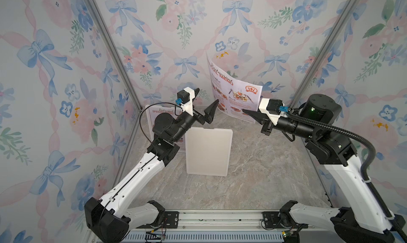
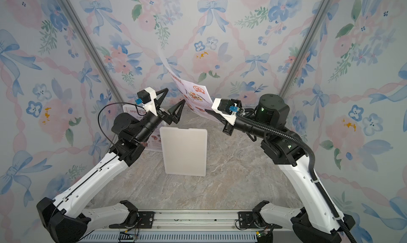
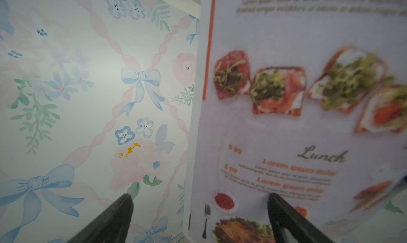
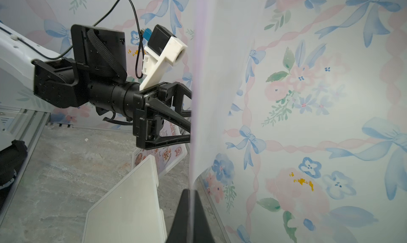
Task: Insert the menus into the narrow rack
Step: Pick up the menu from the center of the board.
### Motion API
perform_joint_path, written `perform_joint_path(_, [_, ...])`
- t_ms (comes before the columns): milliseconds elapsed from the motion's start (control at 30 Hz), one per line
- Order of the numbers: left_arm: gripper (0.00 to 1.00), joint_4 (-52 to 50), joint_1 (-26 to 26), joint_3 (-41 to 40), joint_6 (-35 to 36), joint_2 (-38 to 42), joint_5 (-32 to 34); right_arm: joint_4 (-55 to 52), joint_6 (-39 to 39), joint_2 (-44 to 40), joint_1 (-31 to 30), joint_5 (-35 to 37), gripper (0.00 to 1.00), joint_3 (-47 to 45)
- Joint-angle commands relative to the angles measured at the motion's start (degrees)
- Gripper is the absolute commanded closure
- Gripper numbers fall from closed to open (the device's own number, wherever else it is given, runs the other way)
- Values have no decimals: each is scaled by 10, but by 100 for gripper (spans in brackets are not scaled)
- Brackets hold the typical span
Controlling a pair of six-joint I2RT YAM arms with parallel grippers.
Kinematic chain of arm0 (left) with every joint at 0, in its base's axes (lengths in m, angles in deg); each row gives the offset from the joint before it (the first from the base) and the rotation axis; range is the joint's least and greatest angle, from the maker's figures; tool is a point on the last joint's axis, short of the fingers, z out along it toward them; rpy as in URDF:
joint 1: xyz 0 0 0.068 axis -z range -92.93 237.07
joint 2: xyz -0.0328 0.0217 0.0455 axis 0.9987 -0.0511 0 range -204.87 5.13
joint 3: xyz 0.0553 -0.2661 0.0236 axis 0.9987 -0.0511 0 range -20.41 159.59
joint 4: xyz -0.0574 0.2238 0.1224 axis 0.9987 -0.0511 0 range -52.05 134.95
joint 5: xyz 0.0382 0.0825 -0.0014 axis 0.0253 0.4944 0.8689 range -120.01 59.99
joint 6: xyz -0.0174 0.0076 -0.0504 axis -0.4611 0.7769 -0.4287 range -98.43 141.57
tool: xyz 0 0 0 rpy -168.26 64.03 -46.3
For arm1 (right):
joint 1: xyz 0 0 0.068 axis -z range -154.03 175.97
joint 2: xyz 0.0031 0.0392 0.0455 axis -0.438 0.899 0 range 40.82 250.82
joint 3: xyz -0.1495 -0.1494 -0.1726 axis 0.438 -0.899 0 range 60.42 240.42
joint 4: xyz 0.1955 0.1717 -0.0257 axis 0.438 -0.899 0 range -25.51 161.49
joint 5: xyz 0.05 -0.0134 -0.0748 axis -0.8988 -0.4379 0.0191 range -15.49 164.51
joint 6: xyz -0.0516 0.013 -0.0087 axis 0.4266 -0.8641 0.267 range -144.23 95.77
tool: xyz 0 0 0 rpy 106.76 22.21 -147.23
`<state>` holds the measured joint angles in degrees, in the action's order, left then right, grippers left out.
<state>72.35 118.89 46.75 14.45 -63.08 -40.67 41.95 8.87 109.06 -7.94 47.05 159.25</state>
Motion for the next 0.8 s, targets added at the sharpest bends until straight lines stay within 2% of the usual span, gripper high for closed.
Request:
perform_joint_path(0, [2,14,-10,15,-3,-10,-54,-27,19,10,1,25,100,14])
perform_joint_path(100, [2,14,-16,13,-12,-15,-59,-28,-30,25,23,14,100,26])
perform_joint_path(333, [2,14,-51,20,-32,-27,-75,20,-124,33,89,-84,100,11])
perform_joint_path(467, [4,19,-75,28,-37,-27,-130,55,-181,38,128,-140,100,6])
perform_joint_path(600, [14,30,-83,47,-48,-41,-215,88,-217,42,148,-176,100,-3])
perform_joint_path(767, [13,32,-93,83,-76,-73,-272,130,-244,40,163,-202,100,-17])
